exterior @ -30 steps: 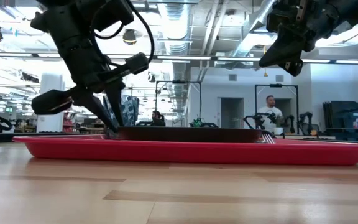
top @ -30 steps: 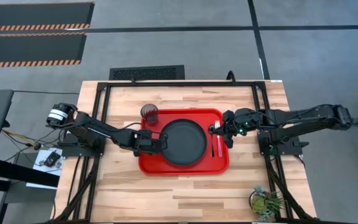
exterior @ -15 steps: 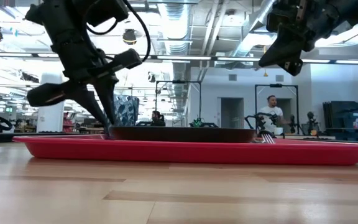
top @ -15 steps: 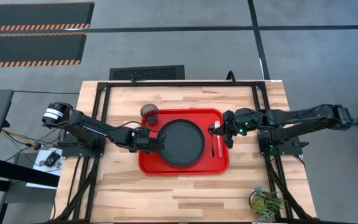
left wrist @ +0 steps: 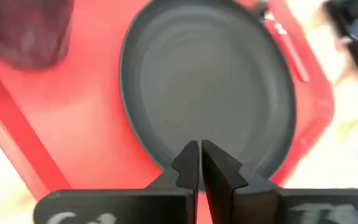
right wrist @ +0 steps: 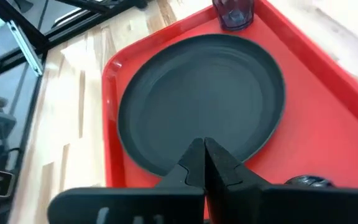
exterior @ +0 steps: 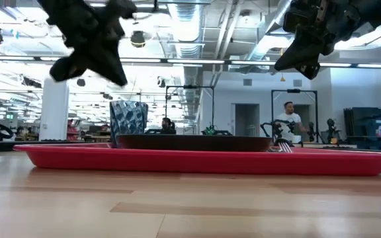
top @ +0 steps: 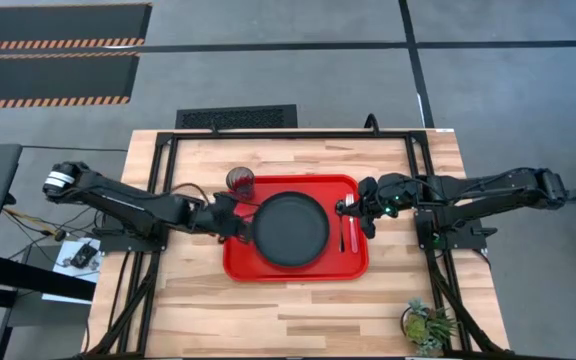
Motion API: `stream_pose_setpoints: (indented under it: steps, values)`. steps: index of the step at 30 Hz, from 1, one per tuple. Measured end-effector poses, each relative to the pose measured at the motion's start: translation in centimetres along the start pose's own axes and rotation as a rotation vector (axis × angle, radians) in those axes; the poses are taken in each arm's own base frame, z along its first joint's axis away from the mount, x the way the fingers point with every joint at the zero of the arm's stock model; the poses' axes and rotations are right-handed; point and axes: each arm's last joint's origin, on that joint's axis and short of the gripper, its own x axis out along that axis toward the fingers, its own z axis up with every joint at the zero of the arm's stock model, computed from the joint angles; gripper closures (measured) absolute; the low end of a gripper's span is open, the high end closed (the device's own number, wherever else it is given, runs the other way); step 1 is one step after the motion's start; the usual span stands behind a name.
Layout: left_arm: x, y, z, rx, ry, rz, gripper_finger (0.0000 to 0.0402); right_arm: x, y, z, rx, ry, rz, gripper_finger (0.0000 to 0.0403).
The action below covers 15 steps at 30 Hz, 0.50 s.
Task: Pick and place plate/cup/fork/spoon on tray
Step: Return to Home Position
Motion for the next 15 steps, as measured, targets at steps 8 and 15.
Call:
stream_pose_setpoints:
  steps: [8, 15]
  values:
    - [-3.9, 0.3, 1.5, 0.311, -0.088, -0.144, 0.0401, -0.1, -1.2, 0.4, -0.016, -0.026, -0.092, 0.0392]
    - [-4.9, 2.4, 1.3, 0.392, -0.152, -0.414, 0.0401, -0.1, -1.8, 0.8, -0.007, -0.057, -0.118, 0.0392]
